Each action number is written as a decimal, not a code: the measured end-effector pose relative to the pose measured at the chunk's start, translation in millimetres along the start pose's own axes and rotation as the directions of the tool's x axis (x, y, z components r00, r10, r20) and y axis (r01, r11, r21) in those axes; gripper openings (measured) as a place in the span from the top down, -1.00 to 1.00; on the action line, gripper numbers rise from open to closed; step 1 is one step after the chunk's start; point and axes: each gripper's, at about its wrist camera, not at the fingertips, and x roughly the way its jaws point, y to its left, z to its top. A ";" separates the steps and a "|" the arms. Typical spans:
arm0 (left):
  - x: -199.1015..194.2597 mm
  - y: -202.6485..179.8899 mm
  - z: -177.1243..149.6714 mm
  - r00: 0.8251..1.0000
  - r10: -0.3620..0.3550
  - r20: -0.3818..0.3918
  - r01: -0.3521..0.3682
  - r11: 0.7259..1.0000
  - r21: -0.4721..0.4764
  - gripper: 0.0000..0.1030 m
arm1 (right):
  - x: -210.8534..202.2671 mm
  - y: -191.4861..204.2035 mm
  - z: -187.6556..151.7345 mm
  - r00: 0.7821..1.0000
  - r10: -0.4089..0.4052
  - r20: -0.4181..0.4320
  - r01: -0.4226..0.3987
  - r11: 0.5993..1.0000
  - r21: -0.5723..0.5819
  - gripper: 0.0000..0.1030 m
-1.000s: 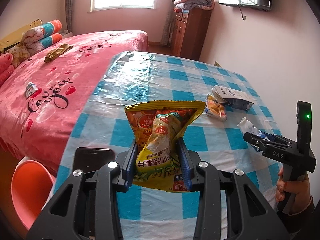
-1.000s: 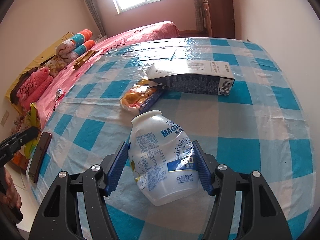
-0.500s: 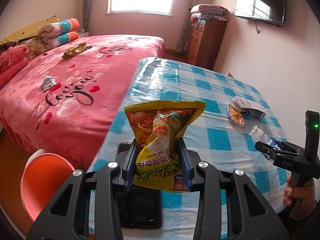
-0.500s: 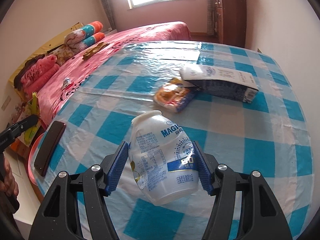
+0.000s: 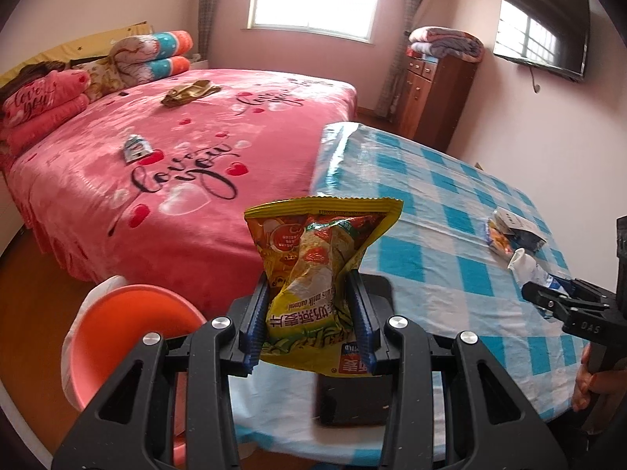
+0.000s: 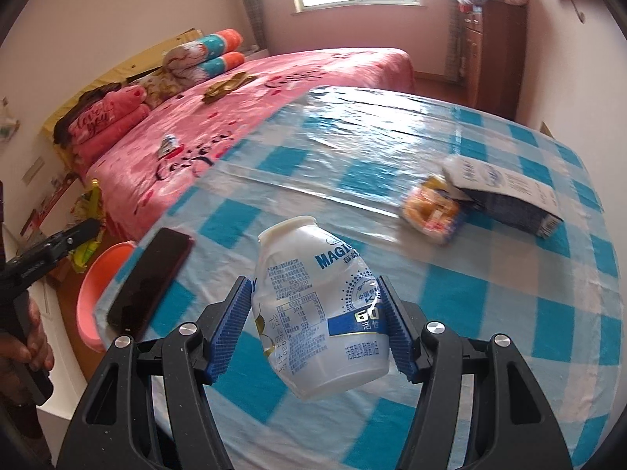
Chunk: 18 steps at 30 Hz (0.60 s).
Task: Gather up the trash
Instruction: 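Carry the chip bag and yogurt bottle over the orange bucket with both grippers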
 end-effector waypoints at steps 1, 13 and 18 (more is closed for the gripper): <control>-1.4 5.6 -1.3 1.000 0.005 0.001 -0.005 1.000 -0.009 0.22 | 0.0 6.0 1.7 1.000 0.008 0.001 -0.008 1.000 -0.009 -0.26; -14.4 66.1 -16.6 0.996 0.090 -0.007 -0.090 0.992 -0.092 0.22 | 8.7 82.0 28.9 0.989 0.150 -0.019 -0.151 0.982 -0.115 -0.26; -18.0 88.7 -25.6 0.992 0.125 -0.022 -0.127 0.984 -0.126 0.22 | 16.0 120.8 39.1 0.976 0.213 -0.042 -0.217 0.960 -0.177 -0.26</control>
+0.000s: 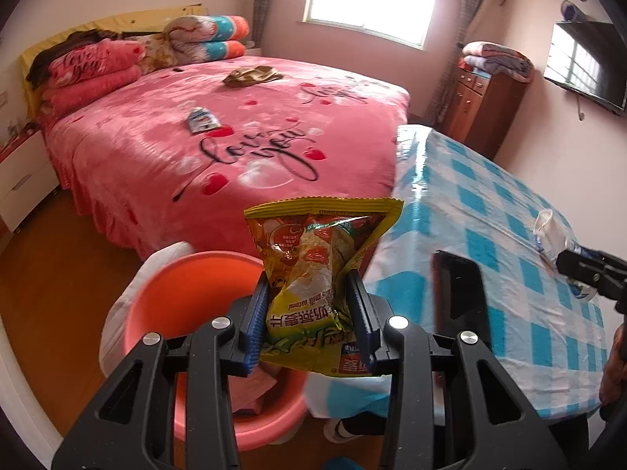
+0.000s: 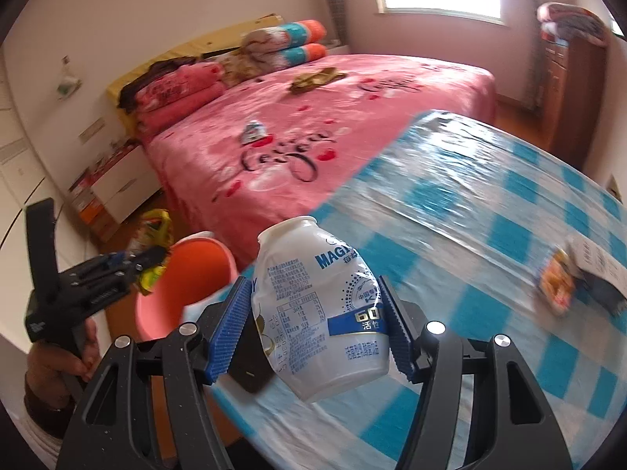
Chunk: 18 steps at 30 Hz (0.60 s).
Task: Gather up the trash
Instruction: 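Carry the chip bag and yogurt bottle over the orange bucket with both grippers, then open both grippers to drop the chip bag and bottle into the bucket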
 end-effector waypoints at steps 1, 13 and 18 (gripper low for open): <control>0.0 4.1 -1.1 1.000 0.006 -0.002 -0.006 1.000 -0.006 0.22 | 2.7 4.4 2.5 1.000 0.011 -0.003 -0.011 1.000 -0.007 -0.26; 6.8 52.6 -17.6 0.996 0.074 -0.044 -0.077 0.993 -0.087 0.22 | 44.2 83.2 26.9 0.989 0.136 -0.065 -0.144 0.979 -0.142 -0.26; 12.2 68.1 -23.9 0.993 0.093 -0.066 -0.100 0.989 -0.111 0.22 | 61.8 113.2 33.1 0.980 0.175 -0.098 -0.191 0.964 -0.187 -0.26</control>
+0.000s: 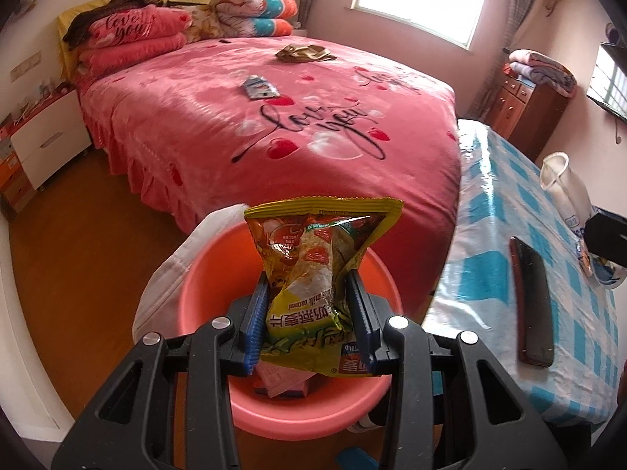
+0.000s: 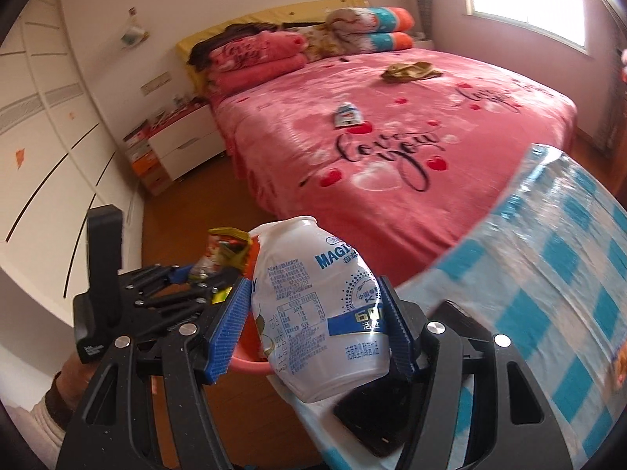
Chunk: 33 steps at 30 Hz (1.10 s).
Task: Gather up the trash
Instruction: 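Open both grippers to drop the chip bag and bottle into the bucket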
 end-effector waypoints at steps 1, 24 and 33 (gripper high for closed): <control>1.5 3.0 -0.9 1.000 0.004 -0.004 -0.004 1.000 -0.005 0.22 | 3.8 3.4 1.9 1.000 0.008 -0.005 -0.008 1.000 -0.007 -0.26; 31.4 32.6 -11.2 0.998 0.022 -0.059 -0.027 0.996 -0.079 0.22 | 78.5 33.6 12.2 0.986 0.118 -0.114 -0.120 0.993 -0.015 -0.28; 33.4 41.6 -9.3 0.997 0.052 -0.057 -0.058 0.993 -0.107 -0.24 | 65.7 20.7 11.2 0.990 0.118 -0.071 -0.114 0.992 0.054 -0.63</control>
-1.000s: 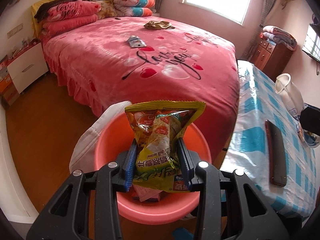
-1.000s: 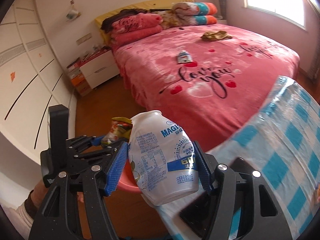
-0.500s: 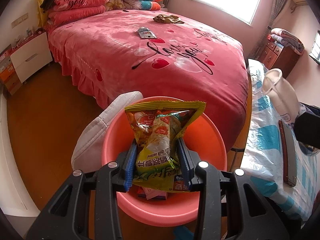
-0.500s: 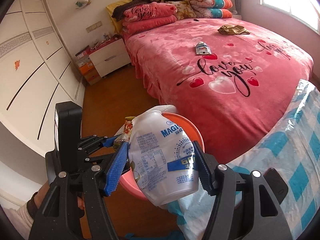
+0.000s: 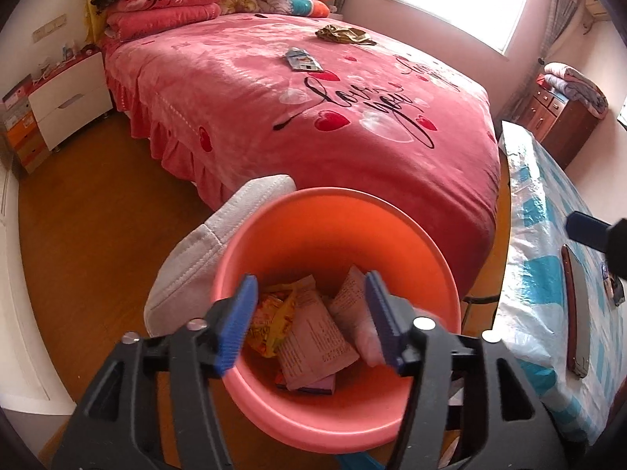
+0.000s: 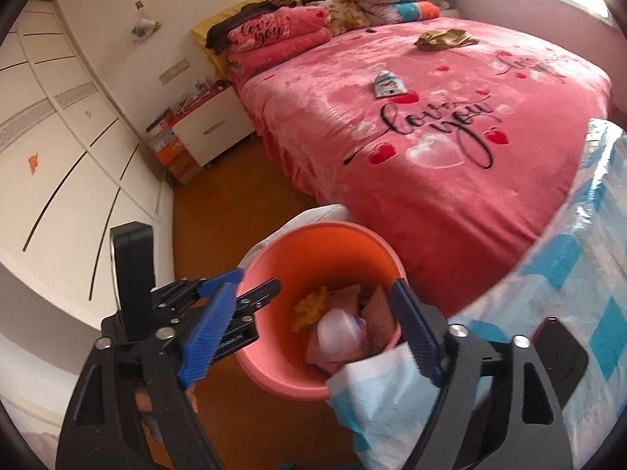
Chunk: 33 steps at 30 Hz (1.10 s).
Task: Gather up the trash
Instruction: 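Open both grippers to drop the chip bag and bottle into the bucket, then move both open tools back over the table toward the remaining trash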
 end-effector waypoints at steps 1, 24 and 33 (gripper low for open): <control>-0.7 0.7 -0.1 1.000 0.002 0.003 -0.002 1.000 -0.002 -0.30 | -3.2 -0.7 -0.2 1.000 -0.006 0.008 0.006 1.000 0.002 -0.65; -21.6 -27.0 2.9 1.000 -0.005 0.024 0.004 0.999 0.045 -0.71 | -64.0 -19.9 -27.9 0.984 -0.148 0.101 0.147 0.989 0.020 -0.76; -36.7 -49.3 7.3 0.998 -0.028 0.047 0.024 0.996 0.083 -0.77 | -80.1 -25.3 -44.3 0.973 -0.191 0.130 0.188 0.982 0.036 -0.85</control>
